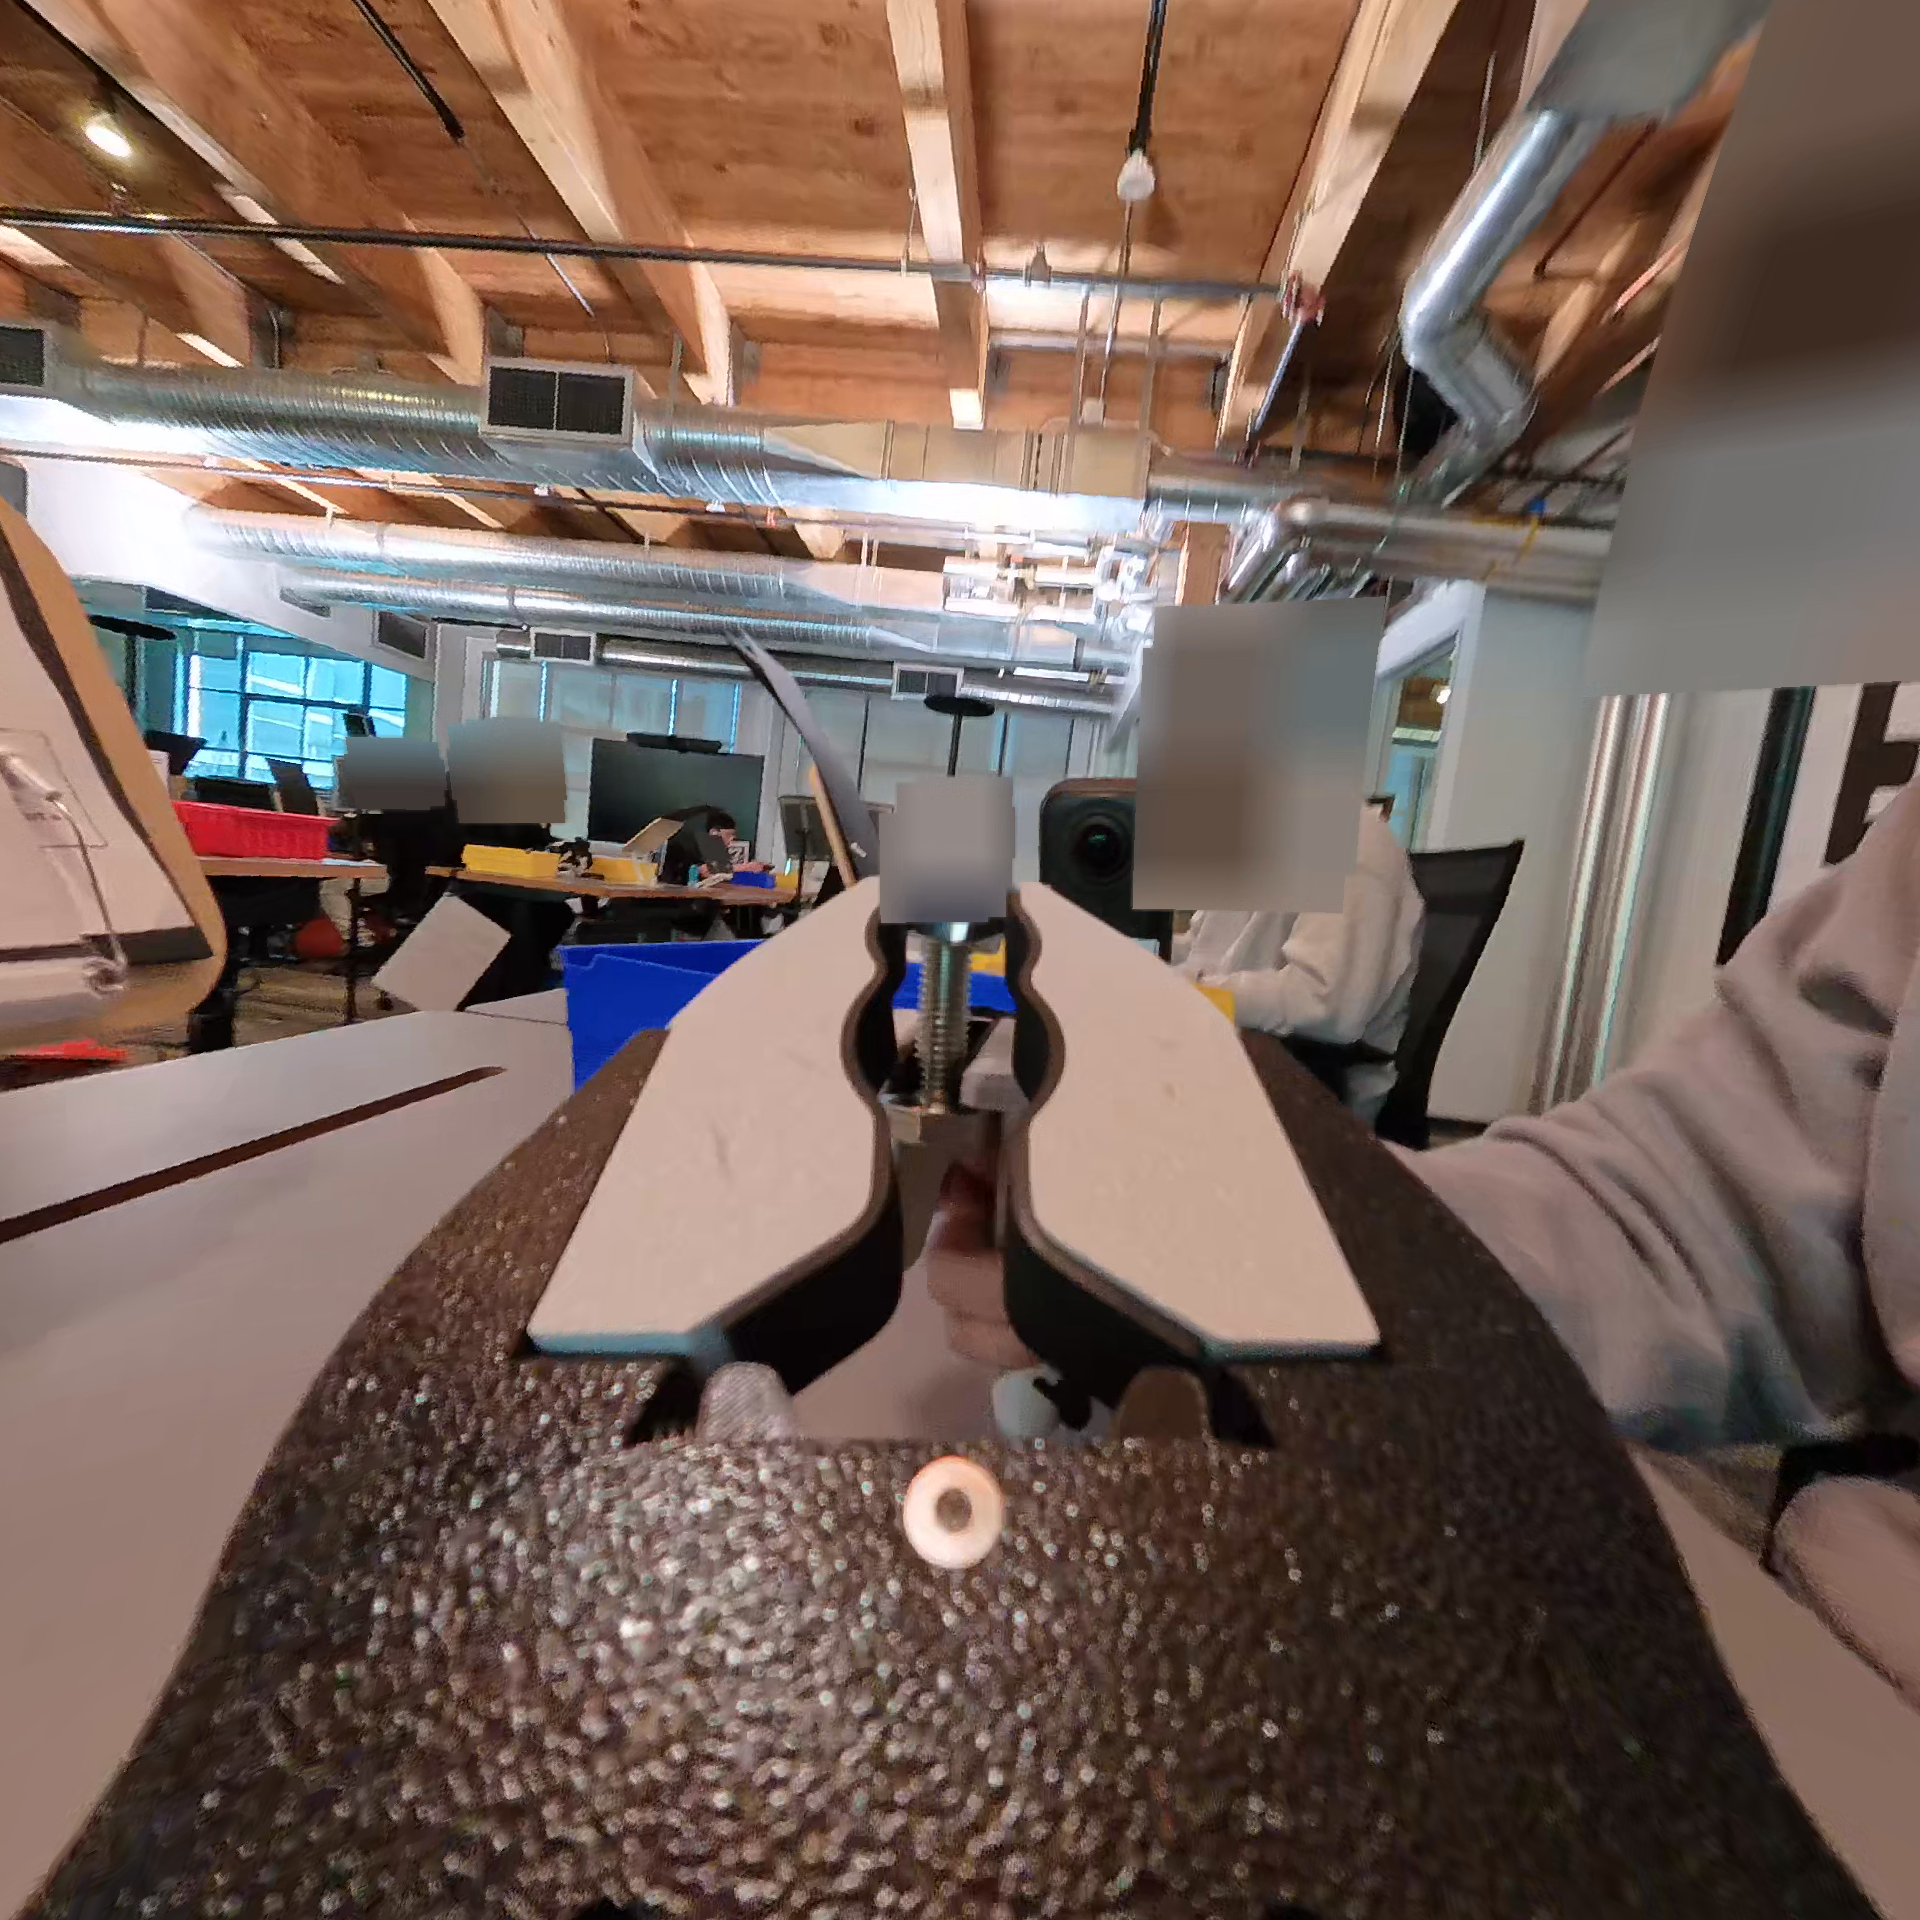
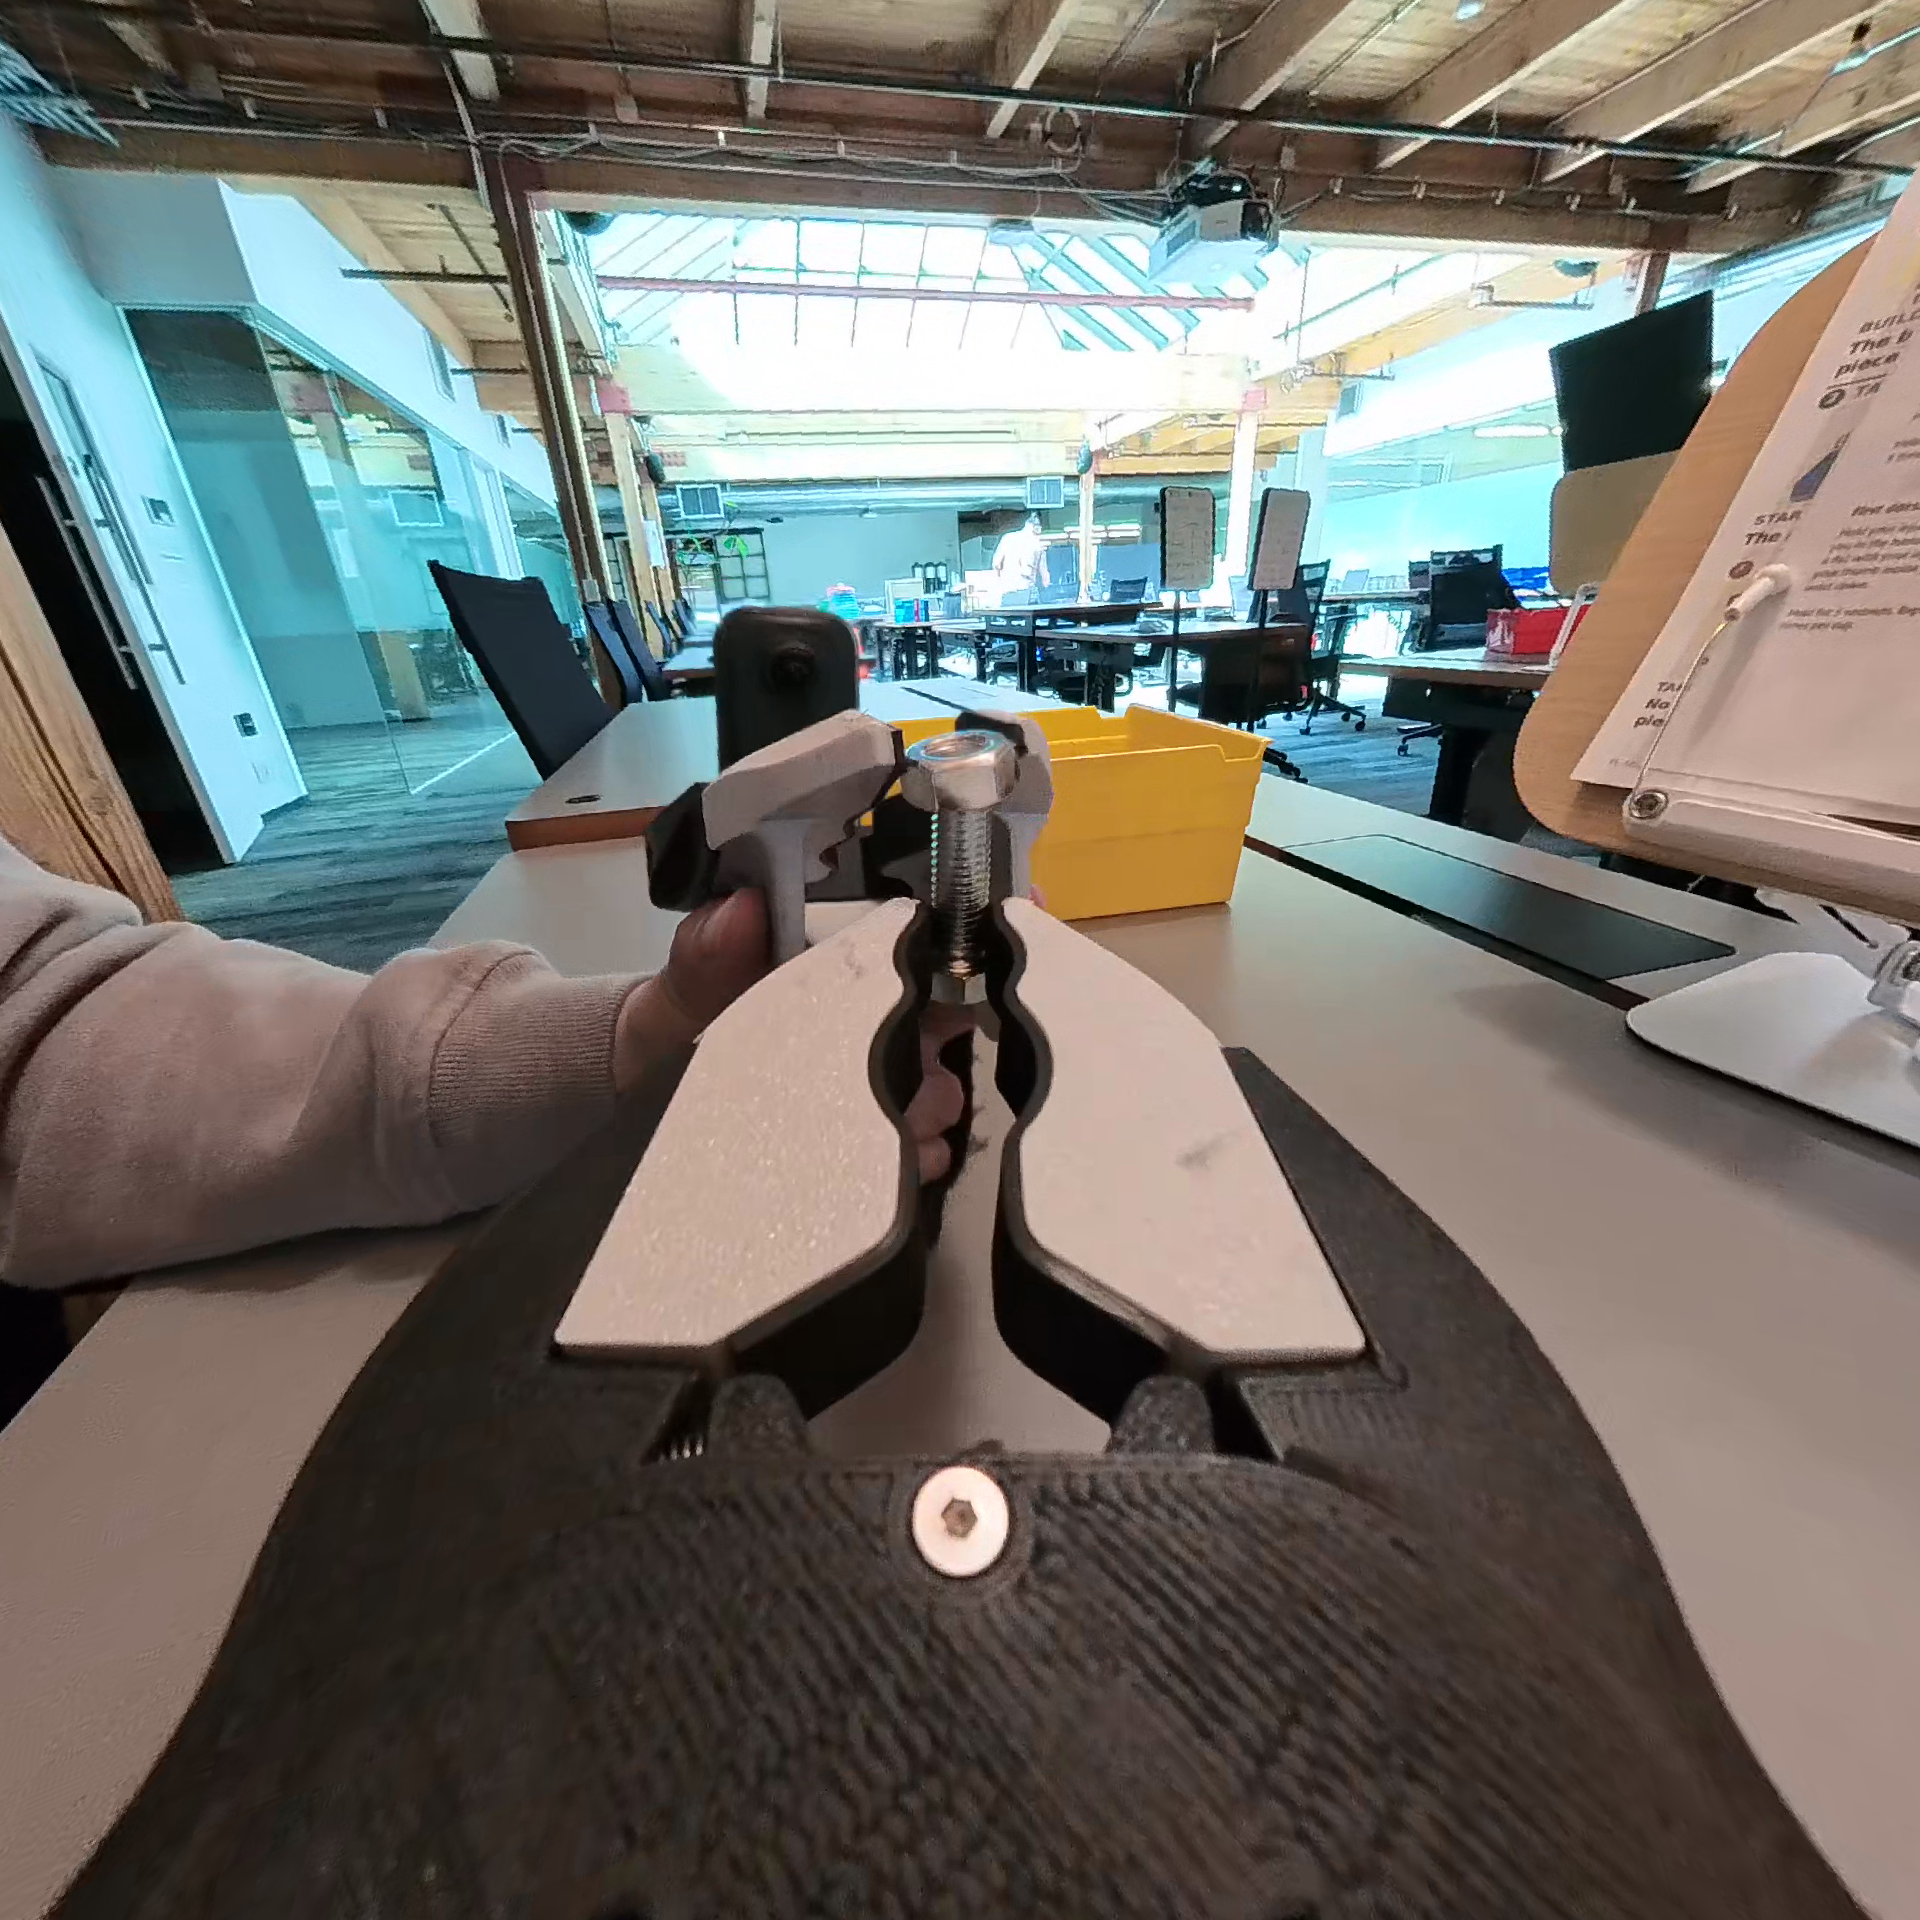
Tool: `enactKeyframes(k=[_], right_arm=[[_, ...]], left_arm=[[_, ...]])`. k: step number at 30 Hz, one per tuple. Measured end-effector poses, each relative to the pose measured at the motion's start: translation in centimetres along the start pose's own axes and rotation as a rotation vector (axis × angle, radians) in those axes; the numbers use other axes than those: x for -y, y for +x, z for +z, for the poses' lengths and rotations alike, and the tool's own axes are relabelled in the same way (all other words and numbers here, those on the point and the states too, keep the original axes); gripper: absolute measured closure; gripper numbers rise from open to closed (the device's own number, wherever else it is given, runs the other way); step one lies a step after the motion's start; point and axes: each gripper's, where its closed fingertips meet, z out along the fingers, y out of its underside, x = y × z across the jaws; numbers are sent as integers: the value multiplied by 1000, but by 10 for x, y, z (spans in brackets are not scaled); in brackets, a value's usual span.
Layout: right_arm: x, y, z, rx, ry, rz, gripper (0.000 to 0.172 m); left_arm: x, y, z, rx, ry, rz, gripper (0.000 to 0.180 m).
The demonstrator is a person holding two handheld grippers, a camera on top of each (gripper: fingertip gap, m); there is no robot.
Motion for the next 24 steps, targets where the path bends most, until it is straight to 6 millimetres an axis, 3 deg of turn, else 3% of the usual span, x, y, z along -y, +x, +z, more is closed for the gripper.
enactKeyframes(k=[13, 24], right_arm=[[-1, 2, 0, 1, 5, 14, 163], [-3, 3, -1, 0, -7, 27, 163]], left_arm=[[0, -3, -1, -31, 87, -131, 164], [-2, -5, -2, -16, 67, -144, 163]])
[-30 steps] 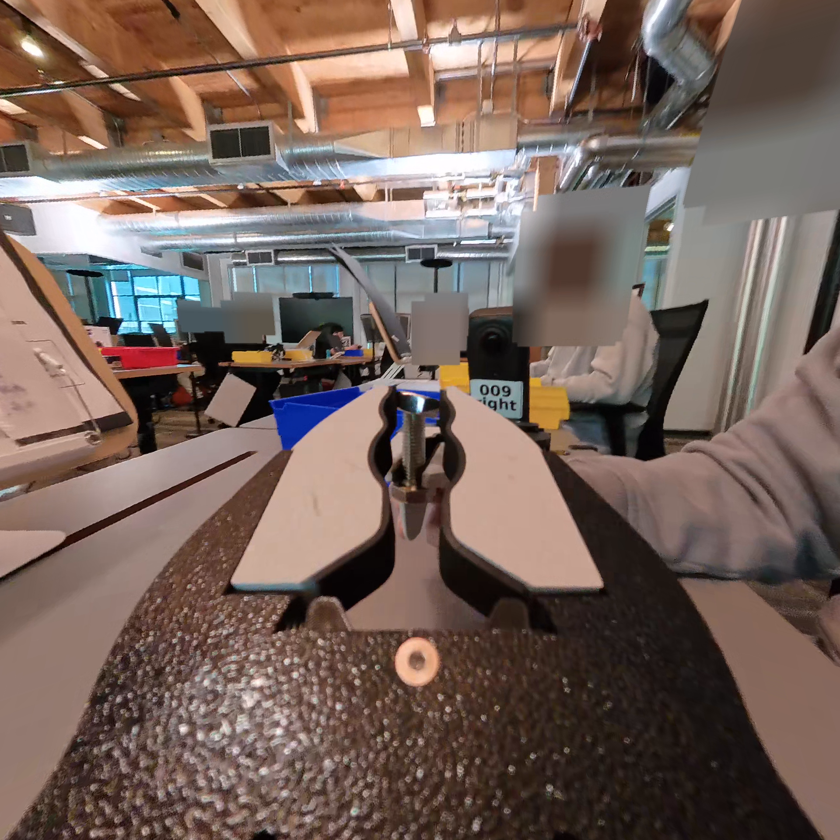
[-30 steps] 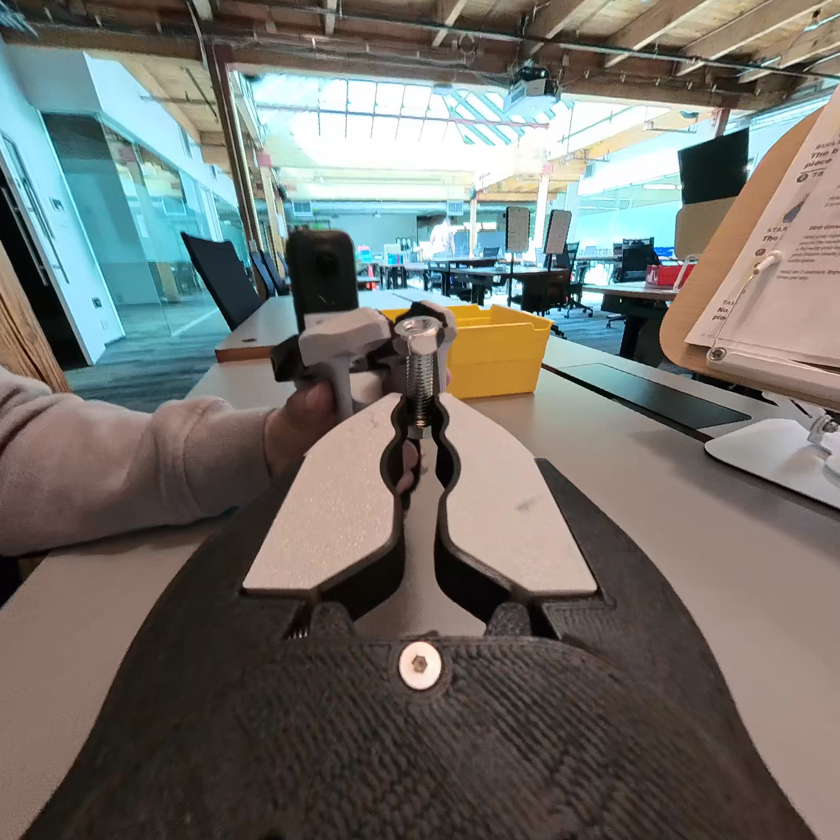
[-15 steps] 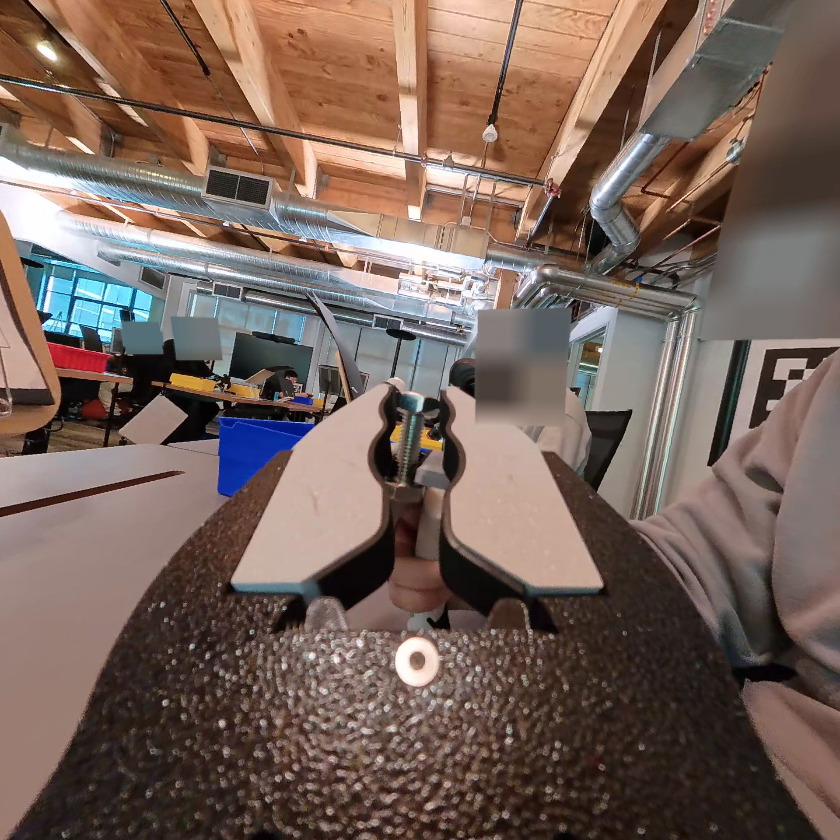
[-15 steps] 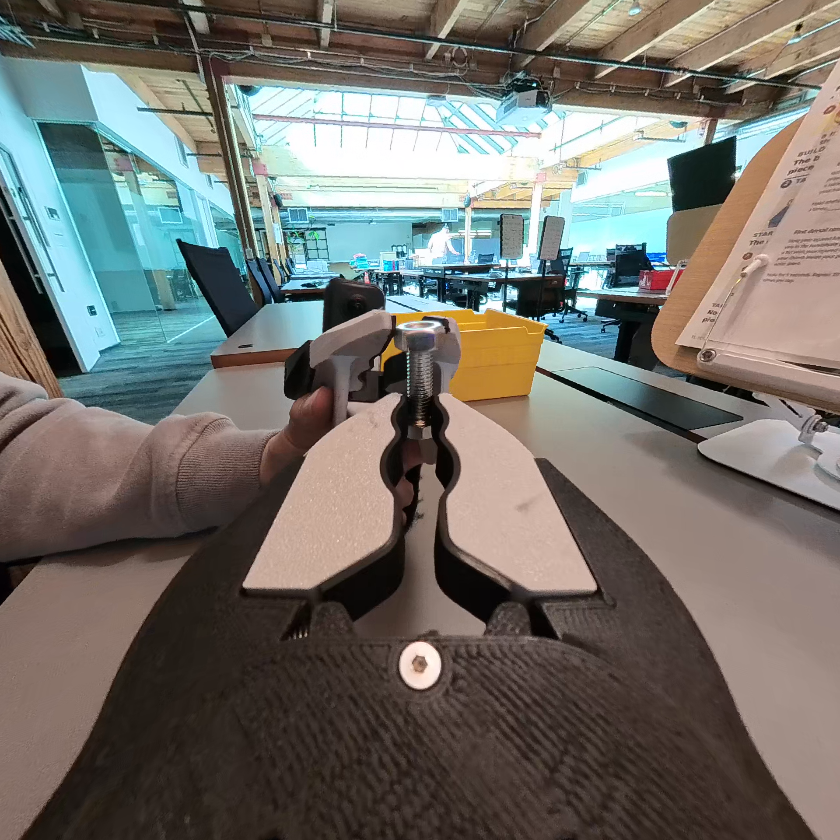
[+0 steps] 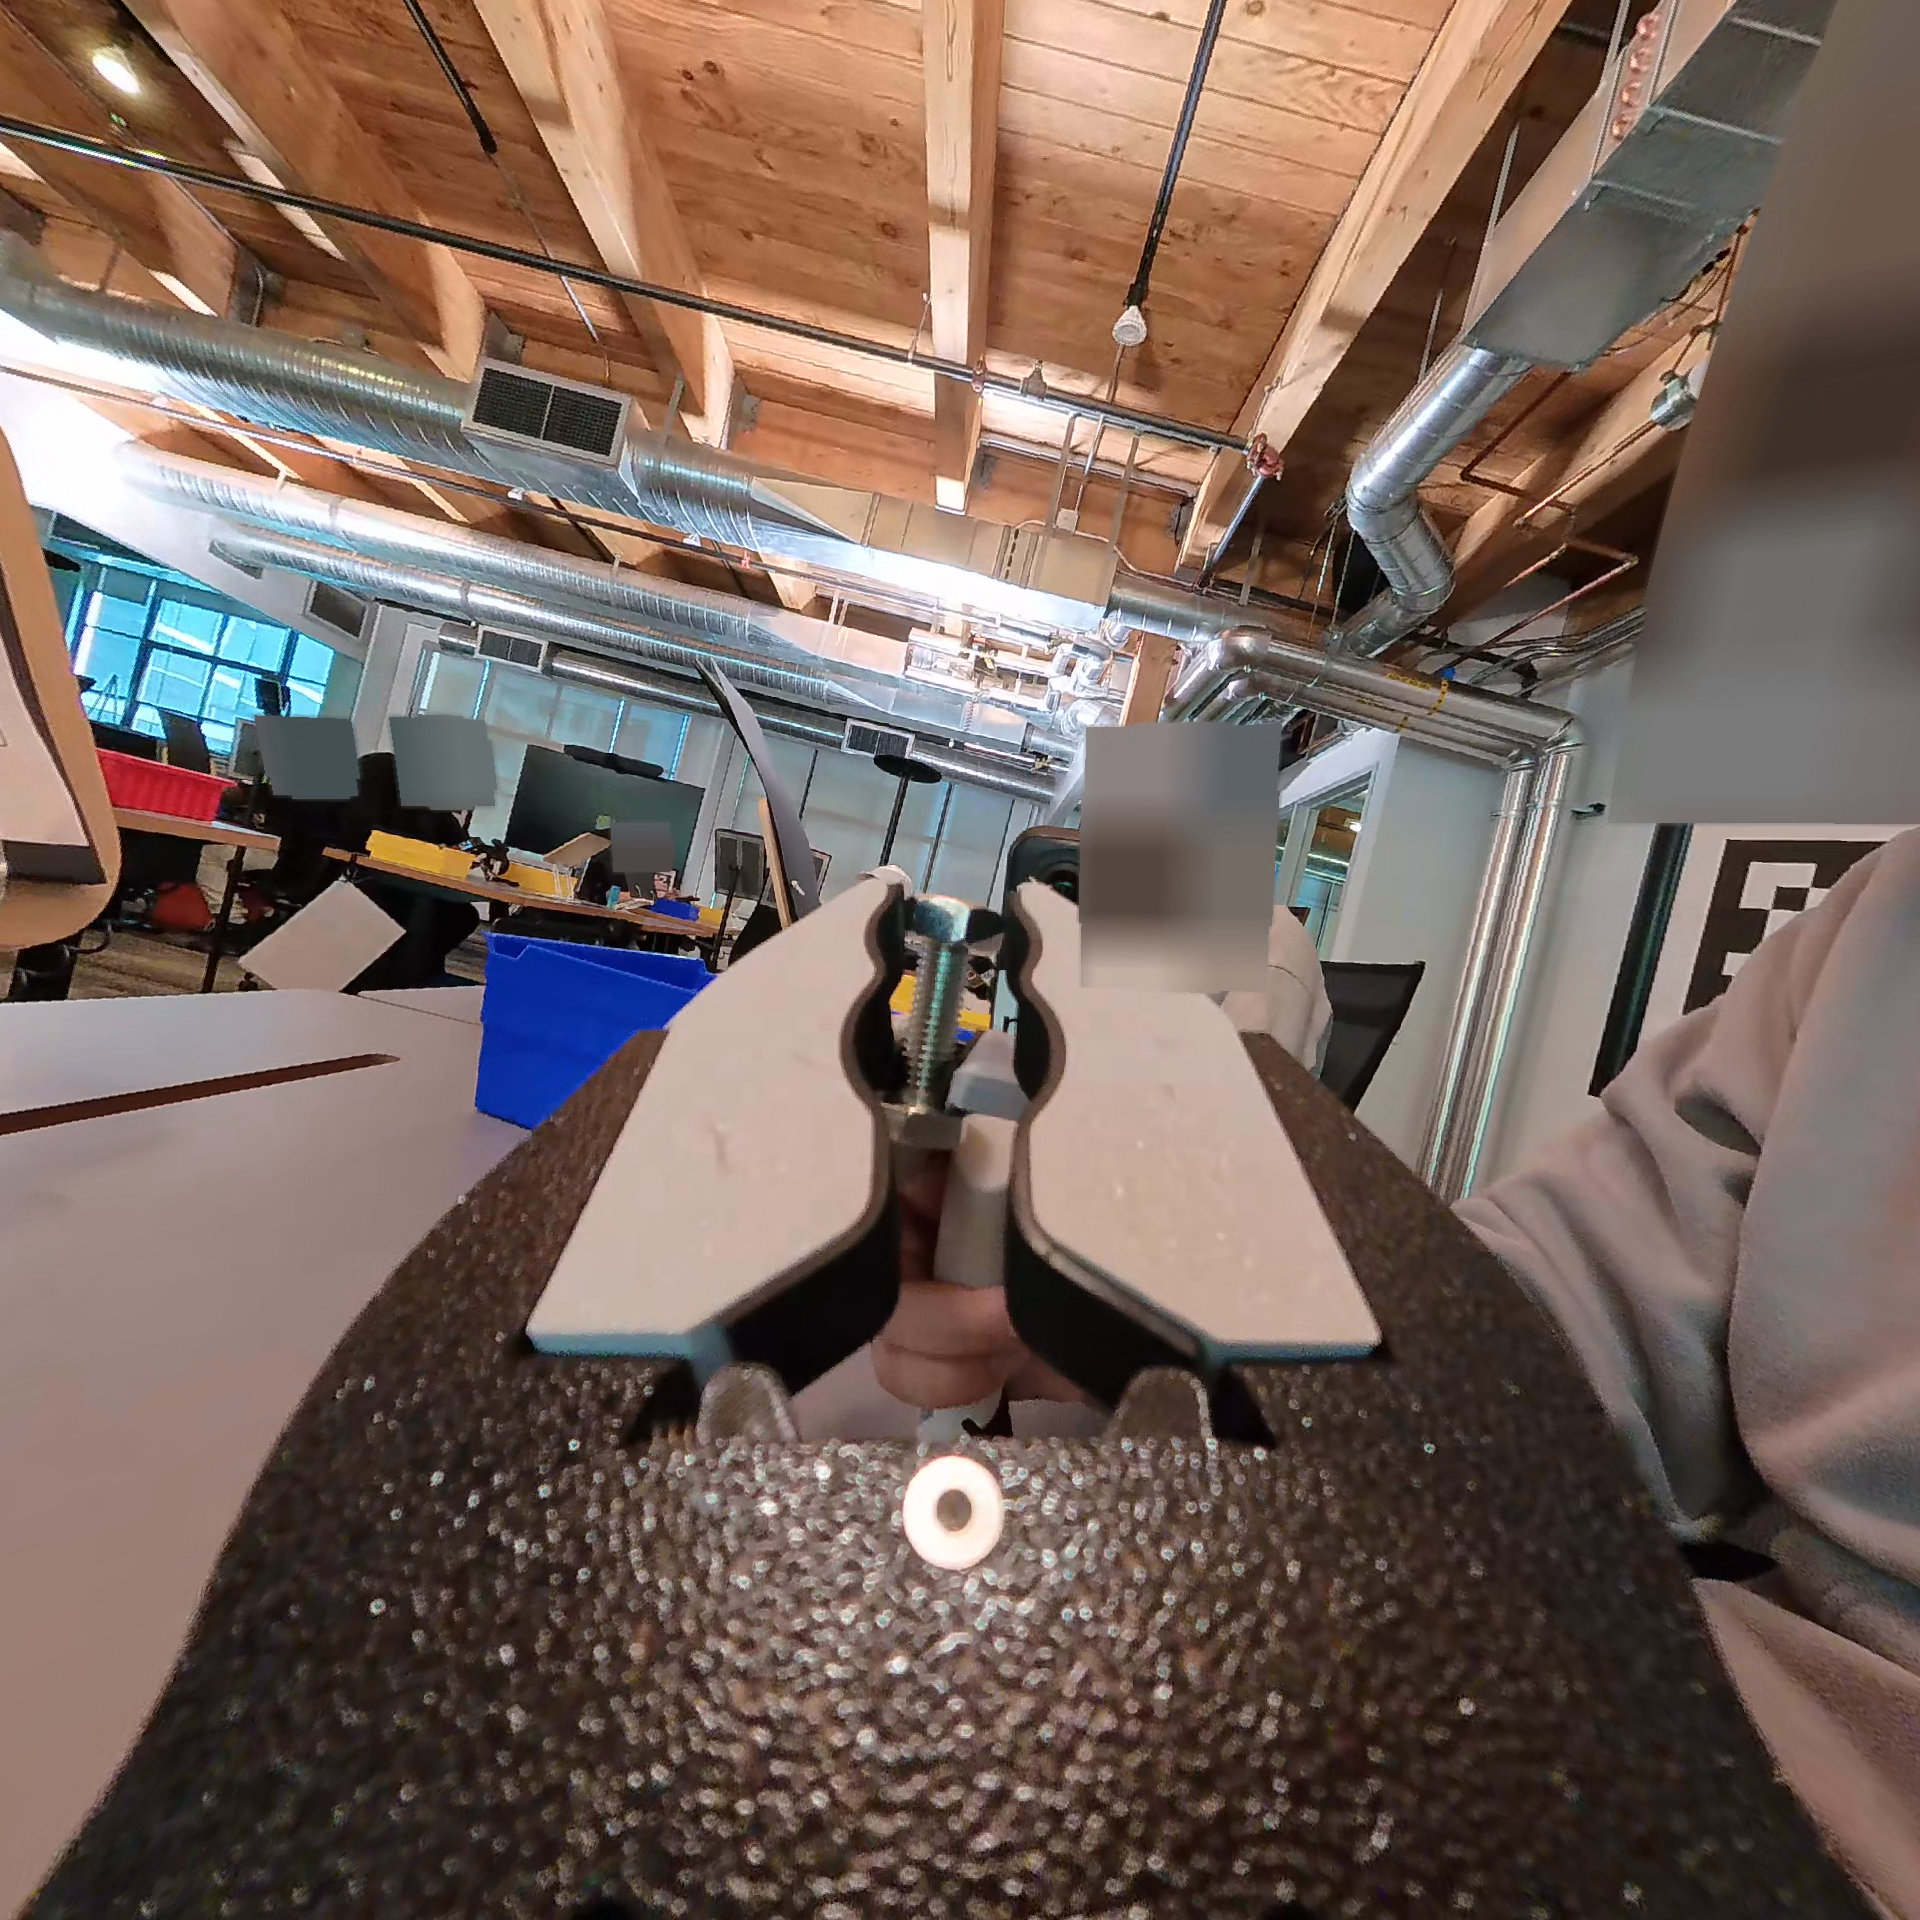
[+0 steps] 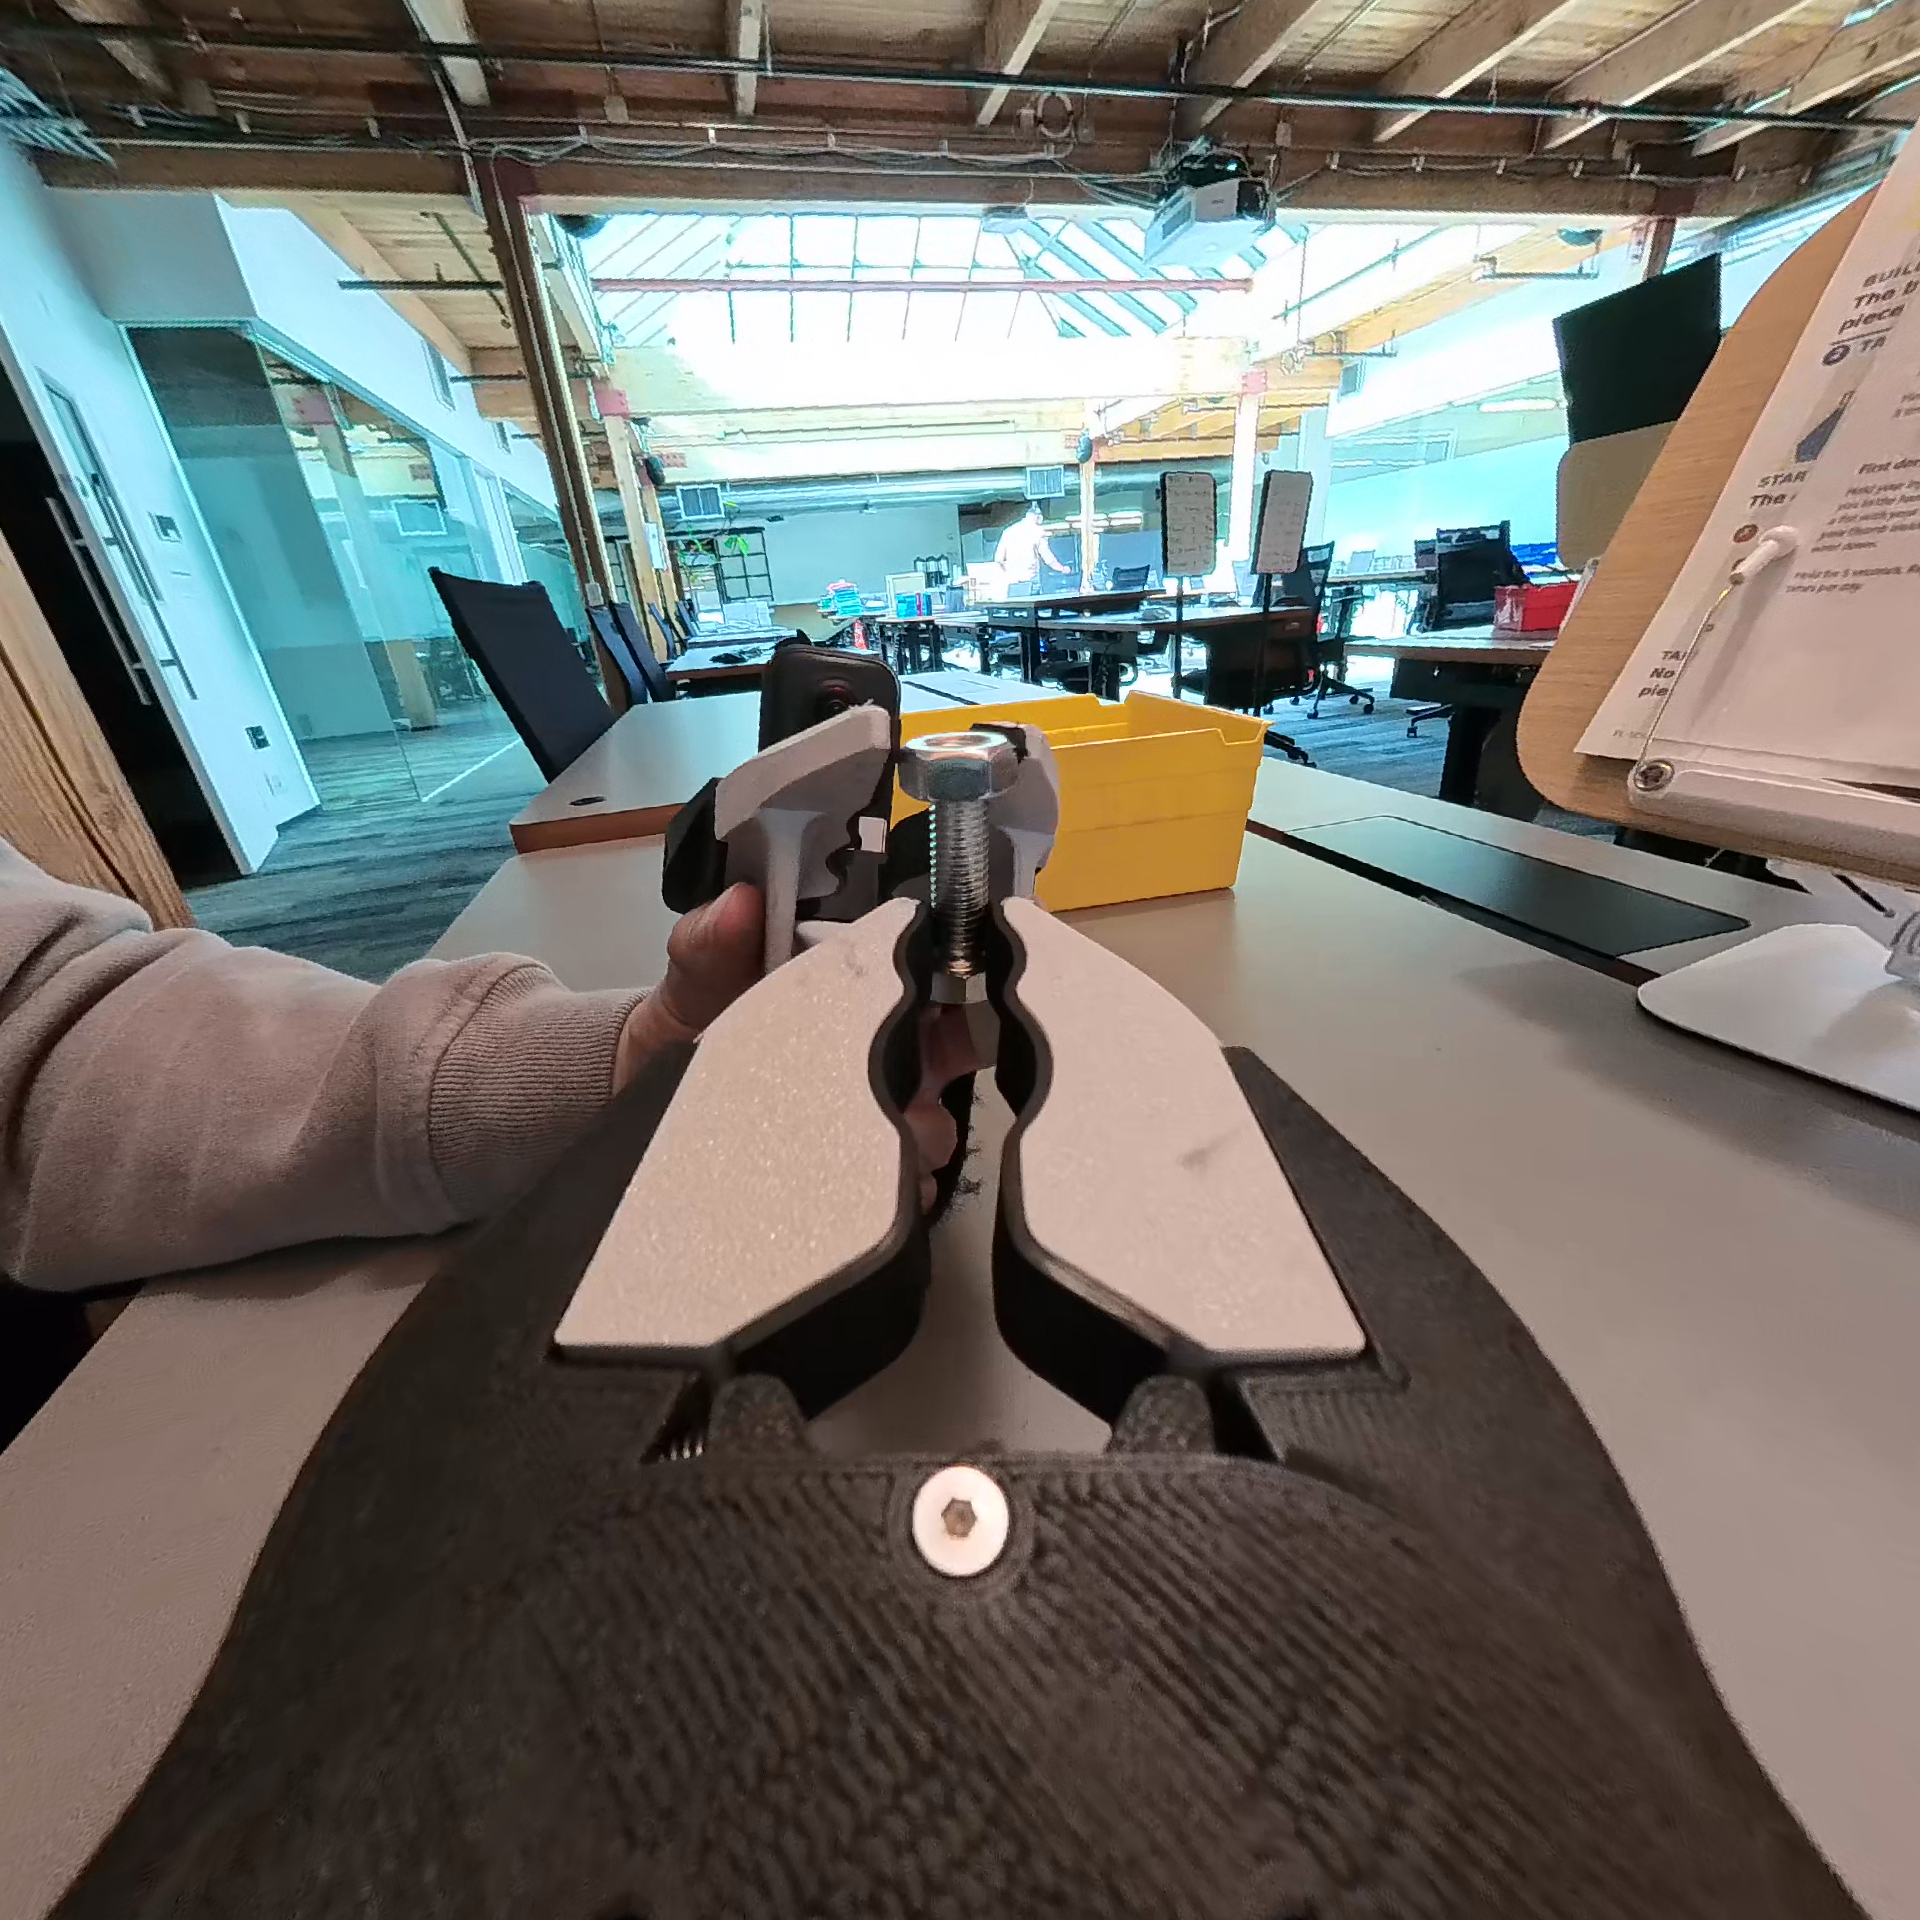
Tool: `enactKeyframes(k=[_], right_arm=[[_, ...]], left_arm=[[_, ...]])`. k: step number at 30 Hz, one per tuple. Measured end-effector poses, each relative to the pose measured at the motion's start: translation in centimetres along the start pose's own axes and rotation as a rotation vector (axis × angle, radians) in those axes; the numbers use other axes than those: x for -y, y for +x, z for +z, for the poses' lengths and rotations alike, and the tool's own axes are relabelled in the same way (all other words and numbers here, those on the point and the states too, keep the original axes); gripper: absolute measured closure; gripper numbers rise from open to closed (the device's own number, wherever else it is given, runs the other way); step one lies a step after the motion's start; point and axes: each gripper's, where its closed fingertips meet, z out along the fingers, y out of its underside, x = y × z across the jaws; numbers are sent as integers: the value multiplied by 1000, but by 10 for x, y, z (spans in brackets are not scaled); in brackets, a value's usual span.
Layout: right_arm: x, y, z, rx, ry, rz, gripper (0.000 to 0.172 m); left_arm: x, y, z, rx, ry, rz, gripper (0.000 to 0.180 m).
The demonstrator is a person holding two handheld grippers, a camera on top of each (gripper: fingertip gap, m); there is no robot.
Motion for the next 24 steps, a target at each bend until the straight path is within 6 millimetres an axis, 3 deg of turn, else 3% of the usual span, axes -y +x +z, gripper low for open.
enactKeyframes(k=[12, 24], right_arm=[[-4, 1, 1, -9, -26, -12, 163], [-9, 6, 1, -37, -70, -34, 163]], left_arm=[[-2, -2, 0, 28, -50, 21, 163], [-9, -8, -1, 113, -191, 187, 164]])
